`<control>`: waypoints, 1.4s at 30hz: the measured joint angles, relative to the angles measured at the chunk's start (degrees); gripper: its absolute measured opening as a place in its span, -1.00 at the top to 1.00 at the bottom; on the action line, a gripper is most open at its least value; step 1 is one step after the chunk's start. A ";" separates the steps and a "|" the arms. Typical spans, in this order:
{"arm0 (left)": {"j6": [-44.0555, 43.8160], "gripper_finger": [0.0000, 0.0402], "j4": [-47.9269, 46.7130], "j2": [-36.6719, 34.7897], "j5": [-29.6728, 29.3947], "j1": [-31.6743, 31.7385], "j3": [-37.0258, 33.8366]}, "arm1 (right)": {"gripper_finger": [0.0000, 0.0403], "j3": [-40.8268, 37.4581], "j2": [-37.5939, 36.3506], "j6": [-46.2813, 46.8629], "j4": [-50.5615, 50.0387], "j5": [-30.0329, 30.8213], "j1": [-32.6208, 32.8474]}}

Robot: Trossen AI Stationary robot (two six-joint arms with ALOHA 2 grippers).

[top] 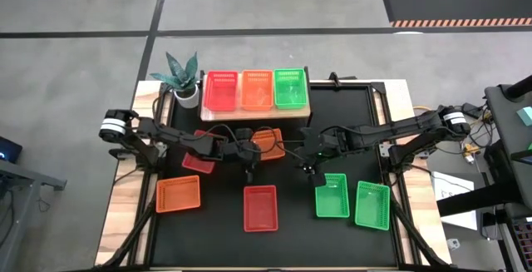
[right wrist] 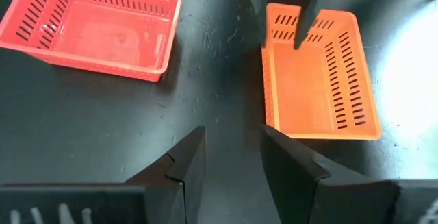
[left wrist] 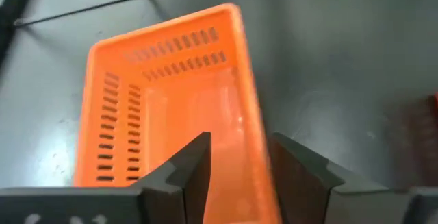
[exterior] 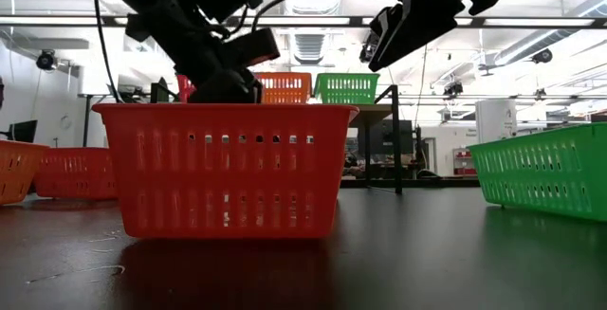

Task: Stack baskets on shelf by color
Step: Stack the top orange basket on top of the other orange basket on the shelf

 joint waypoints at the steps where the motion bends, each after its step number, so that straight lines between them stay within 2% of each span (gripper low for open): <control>1: -0.02 0.33 0.36 0.28 -0.64 0.21 -0.01 | 0.36 0.00 0.00 -0.01 0.07 0.01 0.00; 13: 1.37 0.36 -1.92 2.85 -0.35 0.33 0.00 | 0.39 -0.24 0.00 -0.01 1.04 -0.01 0.00; 16: 2.34 0.51 -3.90 2.83 -0.16 -0.16 -0.02 | 0.39 -0.93 0.00 -0.09 2.83 -0.01 -0.02; 22: 6.68 0.95 -6.58 2.65 -0.19 -0.90 -0.02 | 0.39 -3.46 0.01 -2.42 6.82 -0.01 -0.01; 29: 18.53 1.00 -8.66 1.65 1.68 -3.55 -0.04 | 0.25 -3.45 2.18 -9.79 6.97 0.03 0.00; 36: 19.39 1.00 -9.11 0.88 3.38 -3.53 -0.04 | 0.09 -2.05 7.28 -15.07 10.28 0.04 -0.04; 42: 19.41 1.00 -9.12 0.80 3.48 -3.55 -0.04 | 0.06 -1.99 12.35 -18.60 13.08 0.03 -1.93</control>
